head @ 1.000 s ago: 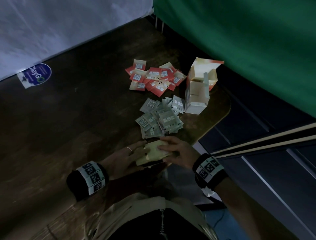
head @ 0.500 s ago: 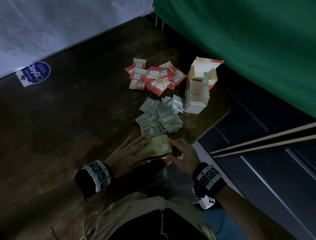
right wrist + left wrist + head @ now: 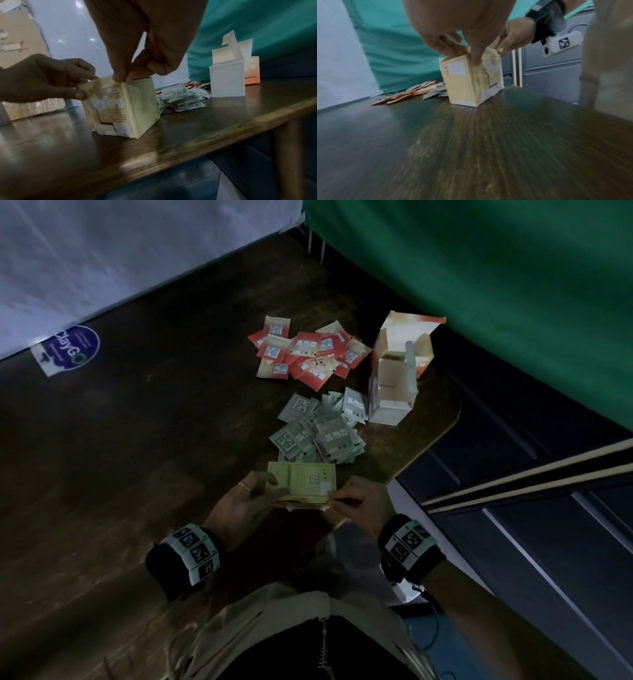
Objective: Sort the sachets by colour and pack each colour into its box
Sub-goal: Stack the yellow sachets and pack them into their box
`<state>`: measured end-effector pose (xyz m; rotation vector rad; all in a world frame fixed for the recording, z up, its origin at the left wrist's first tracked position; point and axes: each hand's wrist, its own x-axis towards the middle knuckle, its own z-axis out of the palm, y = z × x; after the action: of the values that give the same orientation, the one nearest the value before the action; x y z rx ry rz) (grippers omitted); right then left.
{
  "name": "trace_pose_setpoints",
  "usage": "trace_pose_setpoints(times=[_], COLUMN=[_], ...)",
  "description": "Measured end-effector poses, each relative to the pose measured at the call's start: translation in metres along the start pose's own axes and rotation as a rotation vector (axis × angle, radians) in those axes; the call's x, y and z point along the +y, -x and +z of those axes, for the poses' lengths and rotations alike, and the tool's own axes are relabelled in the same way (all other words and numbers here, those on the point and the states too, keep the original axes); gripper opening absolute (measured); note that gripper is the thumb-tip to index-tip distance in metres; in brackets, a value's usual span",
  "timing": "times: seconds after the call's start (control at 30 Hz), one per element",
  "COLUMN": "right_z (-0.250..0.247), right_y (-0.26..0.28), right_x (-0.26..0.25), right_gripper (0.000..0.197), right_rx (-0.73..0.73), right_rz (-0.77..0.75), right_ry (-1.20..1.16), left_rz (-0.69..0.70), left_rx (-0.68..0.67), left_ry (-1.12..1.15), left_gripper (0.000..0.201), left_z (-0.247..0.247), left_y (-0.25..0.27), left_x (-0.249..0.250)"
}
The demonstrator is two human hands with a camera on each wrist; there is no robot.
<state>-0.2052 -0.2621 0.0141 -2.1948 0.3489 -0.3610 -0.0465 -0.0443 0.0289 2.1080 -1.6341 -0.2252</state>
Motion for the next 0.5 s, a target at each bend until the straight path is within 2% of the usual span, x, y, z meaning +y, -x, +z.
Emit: trace_pose_setpoints(times=[0.1, 0.2, 0.27, 0.4, 0.5], right_z=[0.0, 0.0, 0.0, -0.002, -0.006], right_y=[-0.001, -0.002, -0.002, -0.003, -0.006], right_x=[0.001, 0.002, 0.001, -0.001, -0.002], right_gripper=[0.016, 0.013, 0.012, 0.014, 0.026], right_rx=[0.008, -0.006, -0.056, -0.122, -0.154], right_rz=[-0.005, -0.029, -0.044, -0.059, -0.142], right_ry=[0.022, 0.01, 0.033, 0.082, 0.169], left_rz=[0.04, 0.081, 0.112, 0.148, 0.192], left_rx=[0.029, 0.0, -0.046, 0.024, 0.036], left_ry=[0.099, 0.126, 0.055, -0.156, -0.195], left_gripper=[0.039, 0.04, 0.041, 0.035, 0.03], left_z=[0.0, -0.001, -0.001, -0.004, -0.002], left_y=[-0.001, 0.0, -0.001, -0.008, -0.012], left_x=[-0.01, -0.019, -0.021, -0.025, -0.024])
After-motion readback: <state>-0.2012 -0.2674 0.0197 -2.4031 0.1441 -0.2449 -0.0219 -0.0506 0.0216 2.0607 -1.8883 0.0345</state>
